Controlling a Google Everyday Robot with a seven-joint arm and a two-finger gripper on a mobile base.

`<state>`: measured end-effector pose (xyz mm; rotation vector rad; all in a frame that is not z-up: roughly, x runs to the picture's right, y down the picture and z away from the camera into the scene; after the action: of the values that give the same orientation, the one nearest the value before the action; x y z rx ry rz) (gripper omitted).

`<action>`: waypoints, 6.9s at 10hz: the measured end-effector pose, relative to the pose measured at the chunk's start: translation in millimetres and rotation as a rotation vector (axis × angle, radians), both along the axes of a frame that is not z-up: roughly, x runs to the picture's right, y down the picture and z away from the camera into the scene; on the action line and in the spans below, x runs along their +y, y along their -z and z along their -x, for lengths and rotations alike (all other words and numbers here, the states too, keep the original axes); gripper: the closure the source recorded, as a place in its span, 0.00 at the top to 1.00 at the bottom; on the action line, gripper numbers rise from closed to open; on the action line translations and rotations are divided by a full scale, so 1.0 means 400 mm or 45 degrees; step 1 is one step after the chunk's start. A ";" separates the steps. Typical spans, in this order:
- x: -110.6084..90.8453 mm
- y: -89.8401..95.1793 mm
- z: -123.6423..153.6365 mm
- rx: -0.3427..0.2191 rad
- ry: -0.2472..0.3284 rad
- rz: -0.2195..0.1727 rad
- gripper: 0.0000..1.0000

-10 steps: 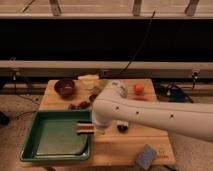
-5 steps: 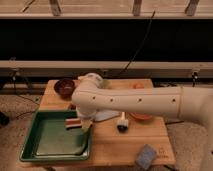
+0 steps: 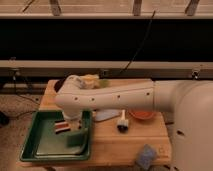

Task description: Wipe tray with eraser

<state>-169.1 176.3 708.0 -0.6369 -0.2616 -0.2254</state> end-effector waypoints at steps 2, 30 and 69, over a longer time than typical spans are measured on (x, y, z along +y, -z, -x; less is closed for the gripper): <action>0.026 -0.015 0.041 -0.013 0.047 0.012 0.00; 0.178 -0.160 0.027 0.091 0.259 0.041 0.00; 0.223 -0.082 0.191 -0.066 0.277 0.051 0.00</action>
<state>-245.4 265.3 740.8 -0.7001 -0.2467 -0.4469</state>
